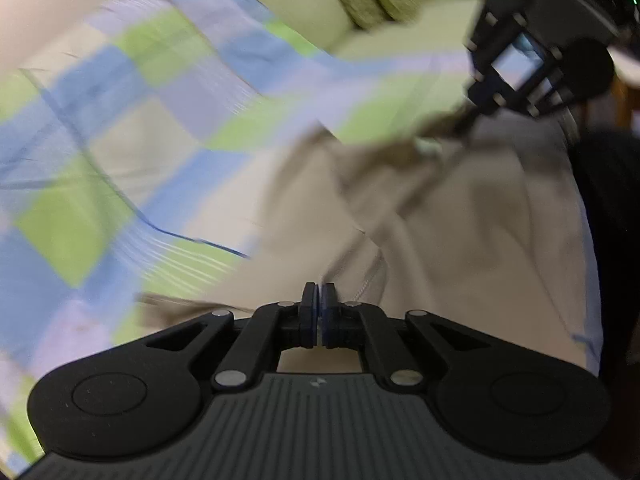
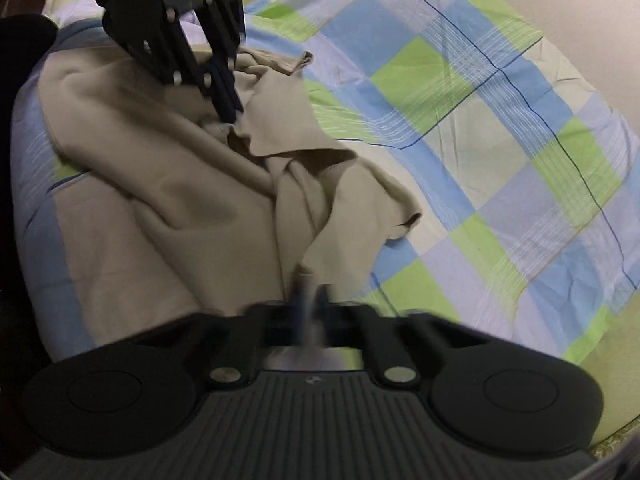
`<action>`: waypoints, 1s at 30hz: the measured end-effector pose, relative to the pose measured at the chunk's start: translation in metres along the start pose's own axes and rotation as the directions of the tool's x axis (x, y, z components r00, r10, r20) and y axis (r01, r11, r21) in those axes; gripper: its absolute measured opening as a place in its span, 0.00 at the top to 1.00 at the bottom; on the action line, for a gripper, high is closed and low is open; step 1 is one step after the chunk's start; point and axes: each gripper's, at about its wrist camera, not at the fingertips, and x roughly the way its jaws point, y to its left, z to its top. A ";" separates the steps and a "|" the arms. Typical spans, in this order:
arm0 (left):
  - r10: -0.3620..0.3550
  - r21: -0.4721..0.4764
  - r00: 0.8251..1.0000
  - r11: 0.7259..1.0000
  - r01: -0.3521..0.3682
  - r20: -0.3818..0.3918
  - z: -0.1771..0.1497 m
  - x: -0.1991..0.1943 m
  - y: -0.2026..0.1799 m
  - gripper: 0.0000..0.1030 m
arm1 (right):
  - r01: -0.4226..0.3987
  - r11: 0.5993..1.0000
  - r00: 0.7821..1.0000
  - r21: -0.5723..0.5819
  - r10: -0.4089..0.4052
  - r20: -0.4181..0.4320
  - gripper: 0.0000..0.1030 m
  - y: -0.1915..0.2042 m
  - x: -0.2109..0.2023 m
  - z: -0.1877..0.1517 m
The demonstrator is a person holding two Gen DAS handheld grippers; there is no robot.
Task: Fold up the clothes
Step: 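Grasp the beige top with the left gripper while the right gripper grasps it too, lift, then lay the beige top flat on the checked sheet and open both grippers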
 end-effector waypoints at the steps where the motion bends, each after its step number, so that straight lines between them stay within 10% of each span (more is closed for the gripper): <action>1: 0.028 -0.006 0.999 1.000 -0.028 0.025 0.005 -0.013 0.007 1.00 | 0.022 1.000 1.000 0.001 -0.022 0.009 1.00 -0.001 -0.004 0.003; 7: 0.205 0.019 0.961 0.977 -0.212 0.184 0.046 -0.118 0.030 1.00 | 0.256 0.966 0.961 -0.028 -0.251 0.121 1.00 -0.004 -0.077 0.052; 17: 0.495 -0.070 0.780 0.857 -0.510 0.382 0.127 -0.245 0.075 1.00 | 0.637 0.771 0.709 0.017 -0.594 0.381 1.00 -0.043 -0.239 0.166; 21: 0.535 -0.086 0.765 0.835 -0.544 0.357 0.149 -0.220 0.107 1.00 | 0.702 0.713 0.650 -0.011 -0.633 0.420 1.00 -0.069 -0.237 0.200; 25: 0.499 -0.078 0.839 0.866 -0.495 0.219 0.139 -0.124 0.147 1.00 | 0.654 0.754 0.721 -0.056 -0.600 0.346 1.00 -0.098 -0.171 0.208; 30: 0.376 -0.093 0.926 0.922 -0.376 -0.022 0.085 0.044 0.184 1.00 | 0.476 0.878 0.875 -0.059 -0.465 0.134 1.00 -0.125 -0.016 0.175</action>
